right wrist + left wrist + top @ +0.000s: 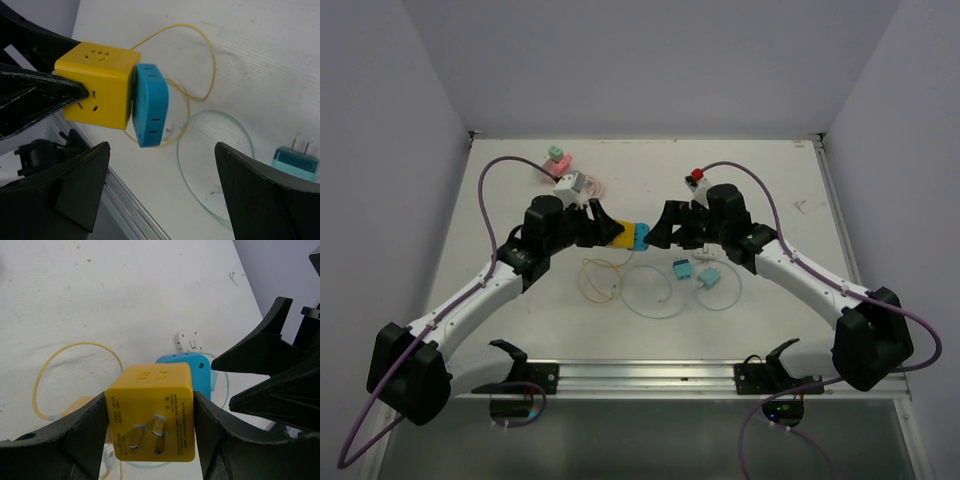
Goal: Pull the plug off the socket
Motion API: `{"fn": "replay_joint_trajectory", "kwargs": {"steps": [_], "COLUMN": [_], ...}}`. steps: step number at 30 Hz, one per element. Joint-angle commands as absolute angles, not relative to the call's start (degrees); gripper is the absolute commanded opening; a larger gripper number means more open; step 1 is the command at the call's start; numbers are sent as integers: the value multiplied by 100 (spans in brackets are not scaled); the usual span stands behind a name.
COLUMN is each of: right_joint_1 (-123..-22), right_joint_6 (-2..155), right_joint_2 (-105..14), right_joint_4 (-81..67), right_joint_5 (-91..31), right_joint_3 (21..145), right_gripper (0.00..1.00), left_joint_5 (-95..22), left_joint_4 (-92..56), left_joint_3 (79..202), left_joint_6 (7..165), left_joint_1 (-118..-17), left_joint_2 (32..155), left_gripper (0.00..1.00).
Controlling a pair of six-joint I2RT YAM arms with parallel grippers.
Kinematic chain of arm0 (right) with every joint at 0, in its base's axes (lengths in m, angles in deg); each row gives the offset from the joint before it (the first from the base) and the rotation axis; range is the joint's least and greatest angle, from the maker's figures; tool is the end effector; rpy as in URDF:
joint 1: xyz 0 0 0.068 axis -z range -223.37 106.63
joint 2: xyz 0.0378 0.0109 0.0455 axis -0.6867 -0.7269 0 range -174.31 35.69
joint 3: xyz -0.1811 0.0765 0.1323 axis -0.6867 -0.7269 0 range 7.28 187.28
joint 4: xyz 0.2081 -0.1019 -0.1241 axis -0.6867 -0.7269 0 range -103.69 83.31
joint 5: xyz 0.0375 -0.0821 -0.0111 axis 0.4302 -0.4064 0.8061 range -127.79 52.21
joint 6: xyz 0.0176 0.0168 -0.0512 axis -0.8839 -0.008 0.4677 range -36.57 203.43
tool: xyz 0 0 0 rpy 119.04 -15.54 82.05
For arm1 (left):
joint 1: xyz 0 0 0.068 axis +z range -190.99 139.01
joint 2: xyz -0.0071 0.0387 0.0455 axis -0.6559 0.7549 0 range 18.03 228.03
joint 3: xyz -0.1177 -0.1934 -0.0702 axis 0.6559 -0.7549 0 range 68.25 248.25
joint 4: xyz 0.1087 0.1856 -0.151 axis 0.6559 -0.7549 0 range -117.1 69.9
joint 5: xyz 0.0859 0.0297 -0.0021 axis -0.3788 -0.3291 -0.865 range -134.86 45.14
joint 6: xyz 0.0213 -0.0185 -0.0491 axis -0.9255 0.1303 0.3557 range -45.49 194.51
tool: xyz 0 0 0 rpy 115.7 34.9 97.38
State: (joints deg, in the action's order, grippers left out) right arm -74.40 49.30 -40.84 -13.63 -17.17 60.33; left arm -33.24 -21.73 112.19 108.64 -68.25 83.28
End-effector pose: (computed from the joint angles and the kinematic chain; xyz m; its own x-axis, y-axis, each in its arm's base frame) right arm 0.2609 0.1733 0.2346 -0.7758 0.1461 -0.6138 -0.3714 0.6807 0.6314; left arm 0.2455 -0.1355 0.2419 -0.6310 -0.2931 -0.7183 0.3135 0.7506 -0.5817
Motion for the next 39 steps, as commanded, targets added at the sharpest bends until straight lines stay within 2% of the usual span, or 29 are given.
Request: {"fn": "replay_joint_trajectory", "kwargs": {"steps": [1,9,23,34,39], "right_joint_1": [-7624,-7642,-7378,-7378,-7369], "right_joint_6": [4757,4862,5108,5486,5100], "right_joint_2": [-3954,-4139,-4138,-3770,-3699], "right_joint_4": [-704,-642,-511,-458,85], "right_joint_5": [-1353,-1835,-2004,-1415,-897], "right_joint_3": [6019,5817,5184,5289,5158], "right_gripper": [89,89,88,89,89], "left_joint_5": [-2992,-2711,-1850,-2596,-2605], "left_joint_4": [-1404,-1245,-797,-1263,-1104], "left_joint_3": [11544,11439,11307,11465,11474], "left_joint_6": [11107,11204,11485,11950,12189], "left_joint_1": [-6779,-6771,-6595,-6595,-6595], "left_joint_2": [8280,8008,7814,7920,7929], "left_gripper": [0,0,0,0,0]}}
